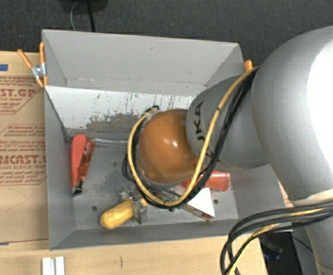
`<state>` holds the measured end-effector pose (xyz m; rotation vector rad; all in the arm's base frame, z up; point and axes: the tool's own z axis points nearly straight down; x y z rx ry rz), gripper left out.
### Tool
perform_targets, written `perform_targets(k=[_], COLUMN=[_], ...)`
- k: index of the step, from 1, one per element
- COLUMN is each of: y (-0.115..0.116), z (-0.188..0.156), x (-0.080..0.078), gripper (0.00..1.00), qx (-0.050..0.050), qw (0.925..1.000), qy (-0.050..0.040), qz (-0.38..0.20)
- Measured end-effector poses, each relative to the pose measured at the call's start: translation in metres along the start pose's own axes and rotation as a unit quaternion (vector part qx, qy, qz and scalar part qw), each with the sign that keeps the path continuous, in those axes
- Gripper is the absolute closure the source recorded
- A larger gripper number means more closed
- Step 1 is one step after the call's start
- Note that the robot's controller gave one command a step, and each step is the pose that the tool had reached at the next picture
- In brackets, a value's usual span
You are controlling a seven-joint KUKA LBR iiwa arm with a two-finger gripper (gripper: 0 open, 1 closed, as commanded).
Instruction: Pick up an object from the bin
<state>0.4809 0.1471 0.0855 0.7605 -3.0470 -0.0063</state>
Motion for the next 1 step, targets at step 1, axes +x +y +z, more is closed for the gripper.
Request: perform_targets(k=[1], y=[0.0005], z=[-0.0211], x=[0.0017], gripper=[1.00], qx=[-0.001], qw=[1.0000], qy=[0.0029], qz=[0.000])
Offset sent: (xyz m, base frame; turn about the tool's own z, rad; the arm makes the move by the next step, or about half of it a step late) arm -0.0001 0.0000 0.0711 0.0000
